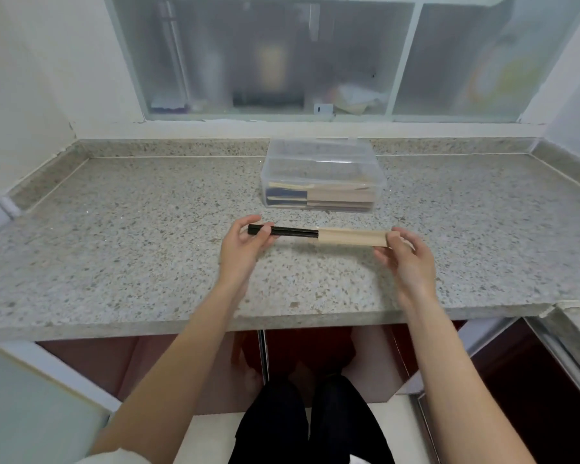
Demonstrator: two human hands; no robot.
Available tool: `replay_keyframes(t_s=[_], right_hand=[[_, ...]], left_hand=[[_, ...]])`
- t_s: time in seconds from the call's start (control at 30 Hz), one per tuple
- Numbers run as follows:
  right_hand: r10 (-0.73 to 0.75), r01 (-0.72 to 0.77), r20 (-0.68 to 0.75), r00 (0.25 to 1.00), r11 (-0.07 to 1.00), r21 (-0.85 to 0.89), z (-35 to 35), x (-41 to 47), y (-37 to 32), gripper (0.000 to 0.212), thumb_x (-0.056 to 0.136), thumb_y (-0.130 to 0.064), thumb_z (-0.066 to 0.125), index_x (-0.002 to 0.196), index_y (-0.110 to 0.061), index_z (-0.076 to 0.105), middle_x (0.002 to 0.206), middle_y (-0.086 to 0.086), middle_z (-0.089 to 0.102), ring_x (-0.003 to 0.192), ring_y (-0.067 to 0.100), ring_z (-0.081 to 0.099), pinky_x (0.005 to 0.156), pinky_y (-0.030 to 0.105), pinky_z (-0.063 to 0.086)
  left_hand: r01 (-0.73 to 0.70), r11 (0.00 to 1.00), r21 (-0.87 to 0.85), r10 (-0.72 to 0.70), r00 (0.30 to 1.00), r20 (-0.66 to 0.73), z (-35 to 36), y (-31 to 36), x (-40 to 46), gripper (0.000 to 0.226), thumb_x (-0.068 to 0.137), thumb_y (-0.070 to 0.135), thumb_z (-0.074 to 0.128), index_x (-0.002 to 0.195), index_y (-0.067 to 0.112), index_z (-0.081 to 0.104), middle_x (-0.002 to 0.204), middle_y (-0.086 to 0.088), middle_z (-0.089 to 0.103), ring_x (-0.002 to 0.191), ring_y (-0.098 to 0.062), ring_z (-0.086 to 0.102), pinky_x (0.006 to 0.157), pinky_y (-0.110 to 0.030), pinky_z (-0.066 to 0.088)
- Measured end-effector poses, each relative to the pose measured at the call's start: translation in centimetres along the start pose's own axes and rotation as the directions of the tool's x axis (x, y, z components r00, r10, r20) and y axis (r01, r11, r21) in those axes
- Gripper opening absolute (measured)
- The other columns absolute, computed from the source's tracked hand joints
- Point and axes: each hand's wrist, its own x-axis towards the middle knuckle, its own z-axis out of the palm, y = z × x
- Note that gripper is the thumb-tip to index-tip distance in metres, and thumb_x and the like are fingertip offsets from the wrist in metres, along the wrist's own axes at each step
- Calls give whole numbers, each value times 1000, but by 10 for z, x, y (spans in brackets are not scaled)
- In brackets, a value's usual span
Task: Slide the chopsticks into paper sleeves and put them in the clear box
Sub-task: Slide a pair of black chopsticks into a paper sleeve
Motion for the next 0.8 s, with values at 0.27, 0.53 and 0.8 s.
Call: replay_keyframes(t_s=[0.27, 0.53, 0.8], right_hand=[[-256, 244, 33, 966, 862, -445, 28, 109, -26, 10, 90, -14, 60, 98, -12, 65, 81, 2, 64, 73, 15, 60, 73, 30, 52], [-309, 316, 126, 943, 704, -636, 53, 188, -37, 11, 92, -11, 53, 90, -13, 64, 82, -3, 61, 79, 13, 55, 63, 9, 38], [-215, 329, 253, 943, 492, -806, 58, 228, -35, 33, 93, -22, 57, 124, -10, 60, 133, 9, 54, 126, 27, 46, 105, 38, 36]], left_hand=[[-288, 693, 661, 368, 930, 20, 25, 17, 118, 28, 86, 42, 62, 107, 22, 63, 105, 6, 67, 97, -8, 60, 82, -26, 47], [-455, 419, 786, 325, 883, 338, 26, 4, 205, 21, 95, 24, 52, 109, 19, 67, 126, 1, 60, 127, -22, 43, 109, -38, 29], [-93, 761, 642, -2, 989, 147, 28, 12, 231, 45, 95, 36, 49, 138, 20, 42, 137, -2, 47, 126, -20, 45, 105, -34, 34]])
